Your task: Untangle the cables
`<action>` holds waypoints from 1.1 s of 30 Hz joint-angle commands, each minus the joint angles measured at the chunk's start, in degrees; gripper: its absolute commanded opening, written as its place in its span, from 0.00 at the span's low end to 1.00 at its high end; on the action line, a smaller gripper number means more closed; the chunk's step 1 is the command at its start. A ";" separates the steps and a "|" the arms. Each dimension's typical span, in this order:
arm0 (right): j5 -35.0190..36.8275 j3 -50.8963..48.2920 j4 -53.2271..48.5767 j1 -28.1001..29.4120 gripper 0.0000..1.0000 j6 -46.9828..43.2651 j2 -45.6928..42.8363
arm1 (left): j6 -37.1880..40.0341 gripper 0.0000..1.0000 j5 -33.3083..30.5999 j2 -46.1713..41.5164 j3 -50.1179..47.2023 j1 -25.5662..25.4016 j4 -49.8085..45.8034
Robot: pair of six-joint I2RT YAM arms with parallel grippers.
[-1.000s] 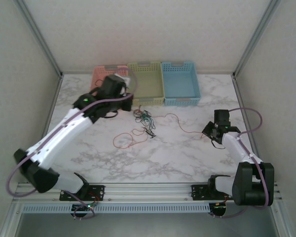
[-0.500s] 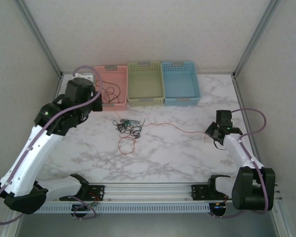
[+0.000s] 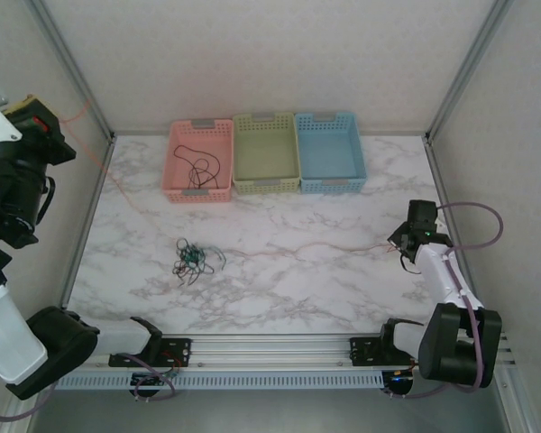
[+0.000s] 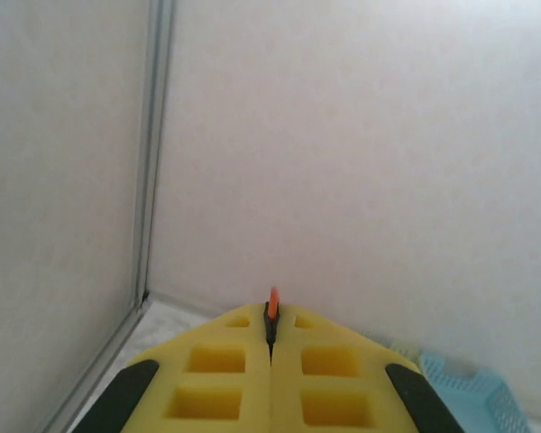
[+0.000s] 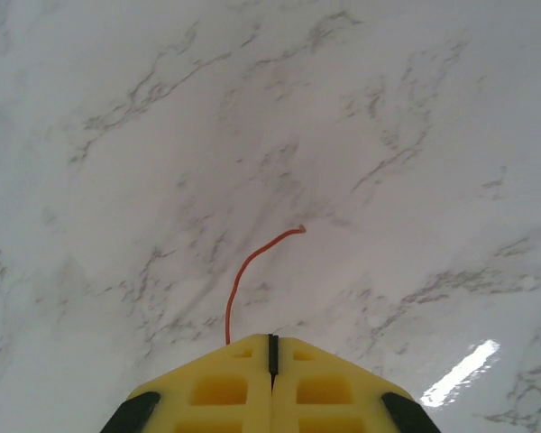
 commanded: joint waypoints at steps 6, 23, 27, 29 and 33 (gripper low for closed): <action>1.44 4.87 -0.55 -7.03 0.00 3.77 2.24 | 4.00 0.00 -4.48 3.44 -3.10 0.37 0.22; -16.01 10.51 -4.78 27.88 0.00 -5.39 9.39 | -2.17 0.00 12.66 -4.37 -44.35 0.37 9.03; -15.78 14.85 -2.97 39.53 0.00 -4.36 16.12 | -2.89 0.00 14.11 -6.56 -52.74 0.44 9.59; -14.89 19.27 -2.97 44.85 0.00 -3.39 21.19 | -2.82 0.00 13.62 -8.02 -56.00 0.62 9.55; -13.51 28.30 -2.95 52.77 0.07 -0.36 31.24 | -2.84 0.00 13.67 -10.85 -60.33 1.80 9.24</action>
